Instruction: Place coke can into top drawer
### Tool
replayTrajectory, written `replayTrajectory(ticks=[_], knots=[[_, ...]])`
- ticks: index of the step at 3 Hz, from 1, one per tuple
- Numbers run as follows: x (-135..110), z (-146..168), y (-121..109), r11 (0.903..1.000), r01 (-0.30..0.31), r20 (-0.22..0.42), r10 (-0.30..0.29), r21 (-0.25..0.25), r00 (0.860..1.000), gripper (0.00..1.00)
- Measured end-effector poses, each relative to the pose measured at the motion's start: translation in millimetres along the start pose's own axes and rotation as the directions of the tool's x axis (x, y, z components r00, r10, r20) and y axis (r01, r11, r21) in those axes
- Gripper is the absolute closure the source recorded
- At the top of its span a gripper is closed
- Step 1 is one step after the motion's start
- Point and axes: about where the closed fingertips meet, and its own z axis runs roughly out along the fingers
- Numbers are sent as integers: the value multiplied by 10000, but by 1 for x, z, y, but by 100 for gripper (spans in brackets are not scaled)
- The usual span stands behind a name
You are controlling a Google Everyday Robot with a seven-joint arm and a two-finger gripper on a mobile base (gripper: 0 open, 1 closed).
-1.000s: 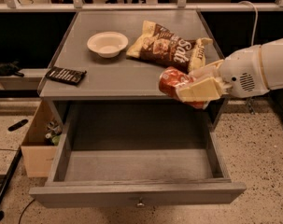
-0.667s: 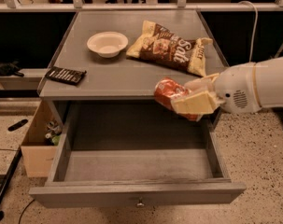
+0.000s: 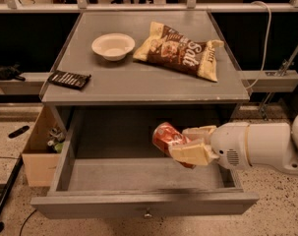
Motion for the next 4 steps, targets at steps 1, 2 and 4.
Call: replayTrajectory(ticks=[1, 2, 4], knots=[[0, 0, 0, 10000, 0, -2, 0, 0, 10000, 100], [12, 13, -4, 10000, -40, -188, 41, 18, 9998, 100], [35, 75, -51, 9991, 410, -501, -403, 137, 9979, 100]])
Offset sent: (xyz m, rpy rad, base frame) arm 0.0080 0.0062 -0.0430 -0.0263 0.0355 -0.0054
